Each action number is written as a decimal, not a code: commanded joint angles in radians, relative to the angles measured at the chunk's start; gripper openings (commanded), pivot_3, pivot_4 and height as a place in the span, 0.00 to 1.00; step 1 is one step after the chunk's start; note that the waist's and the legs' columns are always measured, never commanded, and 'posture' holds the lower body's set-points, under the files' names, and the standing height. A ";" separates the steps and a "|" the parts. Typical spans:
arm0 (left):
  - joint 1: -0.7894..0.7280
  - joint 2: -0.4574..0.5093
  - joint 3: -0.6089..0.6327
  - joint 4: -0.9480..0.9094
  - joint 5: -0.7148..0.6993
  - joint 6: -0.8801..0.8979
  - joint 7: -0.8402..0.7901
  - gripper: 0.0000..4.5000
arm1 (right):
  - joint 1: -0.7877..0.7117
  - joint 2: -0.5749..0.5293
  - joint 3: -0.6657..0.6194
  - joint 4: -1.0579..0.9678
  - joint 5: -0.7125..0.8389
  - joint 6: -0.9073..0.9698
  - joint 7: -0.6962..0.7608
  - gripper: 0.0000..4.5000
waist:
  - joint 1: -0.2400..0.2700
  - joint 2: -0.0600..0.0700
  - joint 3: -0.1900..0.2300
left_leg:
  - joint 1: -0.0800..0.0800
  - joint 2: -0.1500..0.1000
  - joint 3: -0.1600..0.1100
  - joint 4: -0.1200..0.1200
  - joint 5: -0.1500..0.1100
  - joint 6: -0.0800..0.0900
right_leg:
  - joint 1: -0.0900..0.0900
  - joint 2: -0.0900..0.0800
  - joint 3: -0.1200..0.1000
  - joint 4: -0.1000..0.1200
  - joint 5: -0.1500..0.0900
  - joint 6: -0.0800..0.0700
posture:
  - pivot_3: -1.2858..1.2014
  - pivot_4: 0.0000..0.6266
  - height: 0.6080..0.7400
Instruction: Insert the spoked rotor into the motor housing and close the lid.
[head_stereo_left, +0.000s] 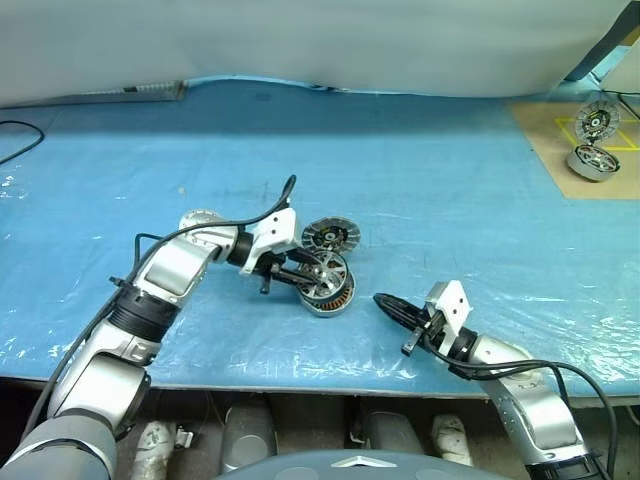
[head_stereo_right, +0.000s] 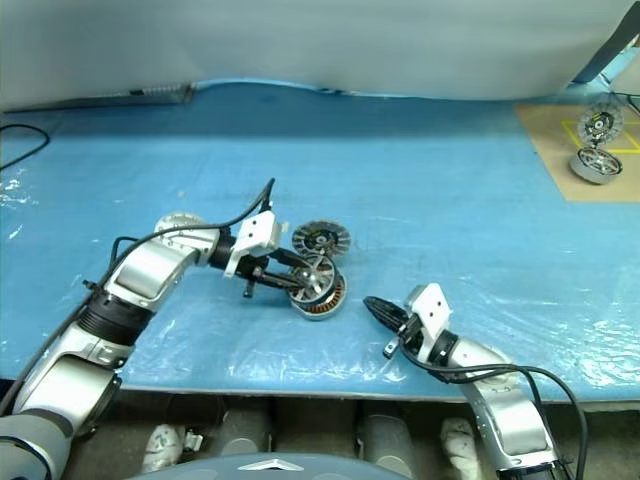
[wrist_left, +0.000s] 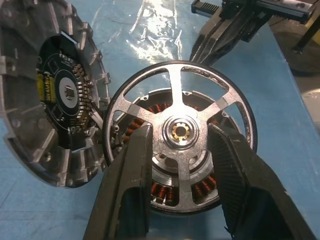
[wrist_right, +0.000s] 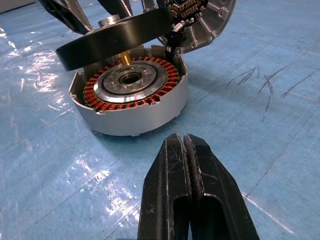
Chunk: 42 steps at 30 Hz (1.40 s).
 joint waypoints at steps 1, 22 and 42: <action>-0.026 -0.006 0.006 -0.003 0.004 -0.023 0.003 0.30 | -0.006 0.004 0.004 -0.012 -0.001 -0.014 -0.003 0.00 | 0.000 0.000 0.000 | 0.000 0.000 0.000 0.000 0.000 0.000 | 0.000 0.000 0.000 0.000 0.000 0.000 | 0.52 0.24 1.00; -0.021 0.034 -0.002 0.007 0.017 -0.036 -0.050 0.30 | -0.015 -0.001 0.003 0.000 -0.014 -0.003 -0.011 0.00 | 0.000 0.000 0.000 | 0.000 0.000 0.000 0.001 0.000 0.000 | 0.000 0.000 0.000 0.001 0.000 0.000 | 0.52 0.24 1.00; -0.078 0.007 0.014 -0.042 -0.031 0.007 -0.064 0.30 | -0.019 -0.009 0.000 0.016 -0.030 -0.003 -0.006 0.00 | 0.000 0.000 0.000 | 0.000 0.000 0.000 0.001 0.000 0.000 | 0.000 0.000 0.000 0.001 0.000 0.000 | 0.52 0.24 1.00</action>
